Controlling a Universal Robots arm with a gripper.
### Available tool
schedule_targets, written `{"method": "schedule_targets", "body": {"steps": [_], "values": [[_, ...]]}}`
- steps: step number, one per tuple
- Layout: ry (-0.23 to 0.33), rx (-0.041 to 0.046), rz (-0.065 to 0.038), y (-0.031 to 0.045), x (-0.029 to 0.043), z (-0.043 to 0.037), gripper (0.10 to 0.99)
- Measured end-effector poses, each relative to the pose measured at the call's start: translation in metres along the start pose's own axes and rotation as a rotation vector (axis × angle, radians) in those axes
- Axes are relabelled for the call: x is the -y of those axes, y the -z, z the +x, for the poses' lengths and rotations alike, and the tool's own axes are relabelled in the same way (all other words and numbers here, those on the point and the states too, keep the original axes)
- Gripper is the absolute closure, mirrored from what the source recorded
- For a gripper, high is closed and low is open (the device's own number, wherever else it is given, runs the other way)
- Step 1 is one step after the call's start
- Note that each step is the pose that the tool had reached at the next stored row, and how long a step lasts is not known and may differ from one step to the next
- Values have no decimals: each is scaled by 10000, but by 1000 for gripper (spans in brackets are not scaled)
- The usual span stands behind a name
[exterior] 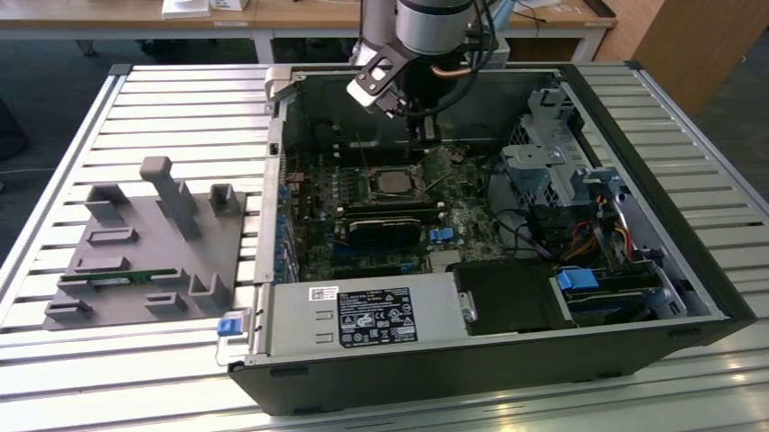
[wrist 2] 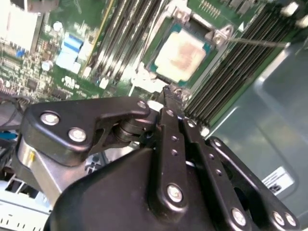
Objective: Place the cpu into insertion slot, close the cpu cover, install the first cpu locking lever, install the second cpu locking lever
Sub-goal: 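Close the cpu cover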
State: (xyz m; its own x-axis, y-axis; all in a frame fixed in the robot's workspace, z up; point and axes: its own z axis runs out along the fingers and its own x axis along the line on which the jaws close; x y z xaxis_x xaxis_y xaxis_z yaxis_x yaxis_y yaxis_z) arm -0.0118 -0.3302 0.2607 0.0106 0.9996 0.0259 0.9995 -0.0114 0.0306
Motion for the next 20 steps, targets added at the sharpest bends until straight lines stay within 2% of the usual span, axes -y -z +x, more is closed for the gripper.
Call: {"method": "schedule_targets", "body": {"steps": [3,10,20], "values": [[-1,2,18,-1,-54,0,980],[-1,2,30,84,-65,3,980],[-2,2,31,84,-148,4,980]]}}
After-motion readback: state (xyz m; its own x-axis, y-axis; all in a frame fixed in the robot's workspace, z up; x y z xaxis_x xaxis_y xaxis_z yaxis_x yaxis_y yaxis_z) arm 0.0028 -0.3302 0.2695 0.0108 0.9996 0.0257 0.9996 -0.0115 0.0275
